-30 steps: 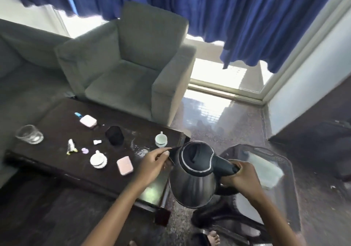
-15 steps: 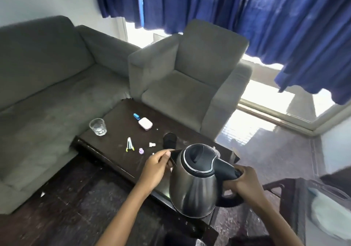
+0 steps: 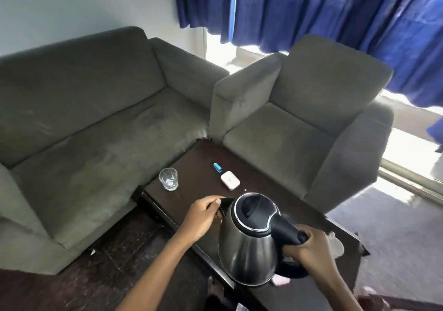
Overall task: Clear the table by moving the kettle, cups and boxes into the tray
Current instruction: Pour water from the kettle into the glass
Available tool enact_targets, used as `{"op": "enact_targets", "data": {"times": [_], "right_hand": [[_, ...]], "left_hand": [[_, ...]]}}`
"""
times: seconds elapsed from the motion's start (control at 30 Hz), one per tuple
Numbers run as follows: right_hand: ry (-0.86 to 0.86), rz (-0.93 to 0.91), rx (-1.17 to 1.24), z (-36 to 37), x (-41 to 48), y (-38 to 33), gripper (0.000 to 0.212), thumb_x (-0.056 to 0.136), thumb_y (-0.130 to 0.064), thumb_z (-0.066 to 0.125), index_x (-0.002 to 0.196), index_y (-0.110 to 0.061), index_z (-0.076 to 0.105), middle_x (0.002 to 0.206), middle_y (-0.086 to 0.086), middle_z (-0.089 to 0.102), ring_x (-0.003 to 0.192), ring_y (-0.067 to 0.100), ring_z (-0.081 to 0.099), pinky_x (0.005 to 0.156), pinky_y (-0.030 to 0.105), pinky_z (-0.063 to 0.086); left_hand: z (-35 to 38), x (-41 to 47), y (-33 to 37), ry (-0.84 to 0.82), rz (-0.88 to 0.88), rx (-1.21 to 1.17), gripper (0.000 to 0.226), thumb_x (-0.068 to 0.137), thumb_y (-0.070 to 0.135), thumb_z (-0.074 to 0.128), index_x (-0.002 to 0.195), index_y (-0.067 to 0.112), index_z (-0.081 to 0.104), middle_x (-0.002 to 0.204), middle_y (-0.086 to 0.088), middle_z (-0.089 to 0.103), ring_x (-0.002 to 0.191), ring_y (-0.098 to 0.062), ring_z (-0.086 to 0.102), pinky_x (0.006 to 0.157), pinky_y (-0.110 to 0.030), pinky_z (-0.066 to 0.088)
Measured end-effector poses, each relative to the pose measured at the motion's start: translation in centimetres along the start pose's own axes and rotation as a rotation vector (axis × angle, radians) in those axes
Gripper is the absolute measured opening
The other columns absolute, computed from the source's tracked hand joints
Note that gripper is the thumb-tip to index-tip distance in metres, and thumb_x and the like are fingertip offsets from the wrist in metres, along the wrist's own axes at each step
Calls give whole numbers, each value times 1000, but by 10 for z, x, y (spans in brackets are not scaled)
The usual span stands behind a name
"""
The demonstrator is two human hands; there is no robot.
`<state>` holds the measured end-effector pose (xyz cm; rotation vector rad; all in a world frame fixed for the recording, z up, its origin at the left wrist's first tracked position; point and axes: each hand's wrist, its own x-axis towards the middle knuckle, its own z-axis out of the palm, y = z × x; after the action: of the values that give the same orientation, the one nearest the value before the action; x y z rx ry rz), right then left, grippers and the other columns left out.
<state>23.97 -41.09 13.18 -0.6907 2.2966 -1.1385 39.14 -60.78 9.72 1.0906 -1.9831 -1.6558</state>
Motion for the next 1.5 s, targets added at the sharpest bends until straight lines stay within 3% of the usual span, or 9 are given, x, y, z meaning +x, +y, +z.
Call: {"op": "enact_targets", "data": {"times": [0.1, 0.33, 0.57, 0.73, 0.97, 1.1, 1.2, 1.33, 1.5], "right_hand": [[-11, 24, -14, 27, 24, -25, 15, 31, -19, 61, 42, -26, 54, 37, -6, 41, 44, 10, 38, 49, 27, 30], [3, 52, -72, 86, 72, -64, 34, 33, -20, 59, 60, 0, 58, 46, -4, 40, 49, 14, 37, 52, 28, 31], [39, 183, -58, 156, 93, -105, 15, 37, -17, 58, 48, -15, 49, 38, -8, 42, 39, 5, 36, 48, 28, 31], [89, 277, -71, 209, 106, -126, 21, 36, -19, 59, 52, -7, 54, 39, -6, 40, 40, 6, 35, 46, 25, 30], [123, 464, -178, 269, 125, -142, 19, 35, -21, 65, 54, -19, 62, 39, -4, 49, 54, 23, 52, 52, 31, 40], [115, 570, -224, 292, 134, -139, 25, 34, -21, 67, 57, -13, 64, 49, 7, 59, 60, 29, 61, 60, 33, 47], [98, 598, -275, 306, 144, -139, 22, 45, -8, 75, 66, -10, 67, 57, 11, 65, 65, 31, 61, 63, 33, 47], [54, 579, -369, 318, 155, -139, 24, 53, -8, 78, 74, -9, 66, 62, 8, 64, 64, 26, 56, 54, 22, 37], [49, 580, -376, 332, 164, -138, 18, 53, -13, 77, 67, -13, 65, 55, 3, 59, 62, 26, 60, 51, 26, 37]], "left_hand": [[-30, 33, -8, -24, -15, 49, 35, 95, 13, 46, 87, 38, 69, 66, 8, 64, 60, -5, 53, 71, -31, 44], [-90, 92, -24, -73, -58, 76, 27, 97, 13, 43, 105, 17, 69, 65, 8, 60, 55, 1, 52, 68, -28, 43], [-150, 152, -38, -246, -157, 27, 27, 99, 9, 37, 106, 14, 63, 64, 2, 56, 50, 2, 52, 50, -8, 38], [-196, 198, -63, -406, -268, 46, 24, 99, 16, 39, 100, 20, 63, 68, 4, 59, 55, -2, 51, 50, -9, 39], [-249, 259, -136, -273, -485, 88, 20, 90, 6, 49, 100, 10, 67, 85, -10, 66, 62, -14, 53, 45, -14, 42], [-261, 289, -191, -329, -448, 380, 23, 86, 11, 59, 108, 11, 63, 107, -16, 68, 95, -31, 65, 79, -32, 53], [-257, 299, -214, -434, -291, 711, 66, 83, 27, 65, 141, 20, 35, 135, -7, 46, 121, -24, 52, 96, -37, 45], [-241, 310, -231, -590, -273, 772, 97, 77, 30, 72, 148, 32, 7, 149, -3, 27, 131, -24, 43, 102, -40, 41], [-234, 318, -243, -647, -143, 955, 95, 76, 30, 74, 147, 35, 11, 143, -5, 33, 123, -24, 51, 94, -38, 47]]}}
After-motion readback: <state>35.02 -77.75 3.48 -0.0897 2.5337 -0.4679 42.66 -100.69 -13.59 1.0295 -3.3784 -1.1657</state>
